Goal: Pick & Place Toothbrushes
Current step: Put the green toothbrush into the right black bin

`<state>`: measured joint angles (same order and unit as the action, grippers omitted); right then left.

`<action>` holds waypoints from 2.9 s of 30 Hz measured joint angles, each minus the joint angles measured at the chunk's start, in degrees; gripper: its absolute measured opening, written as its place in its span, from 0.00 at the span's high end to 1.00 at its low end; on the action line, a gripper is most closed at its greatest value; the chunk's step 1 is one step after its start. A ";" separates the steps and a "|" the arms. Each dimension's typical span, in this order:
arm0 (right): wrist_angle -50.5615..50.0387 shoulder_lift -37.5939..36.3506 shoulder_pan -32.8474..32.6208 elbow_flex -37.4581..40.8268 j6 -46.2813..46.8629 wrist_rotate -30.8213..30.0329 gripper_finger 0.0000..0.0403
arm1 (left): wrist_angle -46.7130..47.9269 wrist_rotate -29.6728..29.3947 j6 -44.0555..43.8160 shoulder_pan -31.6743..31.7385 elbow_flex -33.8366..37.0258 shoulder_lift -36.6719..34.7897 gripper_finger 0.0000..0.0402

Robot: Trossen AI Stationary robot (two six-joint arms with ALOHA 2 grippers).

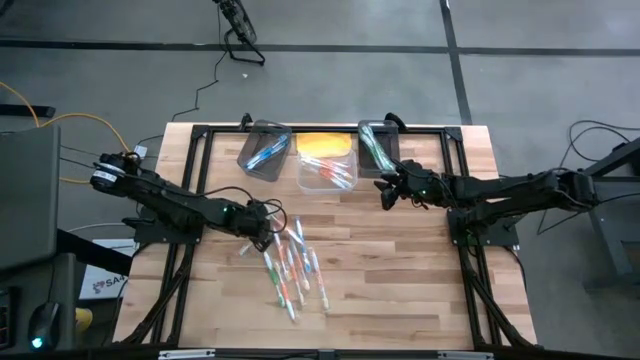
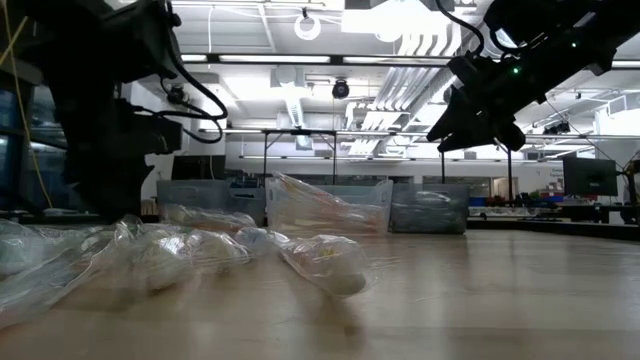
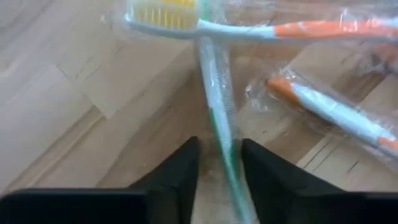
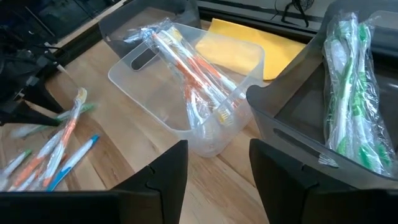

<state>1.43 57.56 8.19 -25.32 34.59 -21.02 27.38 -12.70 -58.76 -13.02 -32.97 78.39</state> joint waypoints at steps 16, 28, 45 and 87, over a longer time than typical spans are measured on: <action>-0.31 0.00 0.00 -0.02 -0.31 1.02 0.60 | 20.52 16.13 7.87 -0.22 -7.85 0.20 0.97; -0.77 0.00 -0.11 -0.02 -0.48 4.02 0.60 | 26.94 24.48 25.05 -0.28 -15.97 -0.31 0.98; 16.76 5.73 -16.74 -0.13 -17.90 6.06 0.60 | -4.22 2.48 58.34 -0.09 -22.62 -0.39 0.98; 45.60 42.49 -21.27 -19.73 -37.90 5.46 0.70 | -2.27 0.27 58.31 -0.09 -22.53 -0.39 0.99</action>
<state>47.03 100.05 -13.08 -45.05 -3.31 -15.55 25.11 -12.43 -0.45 -13.10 -55.51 78.00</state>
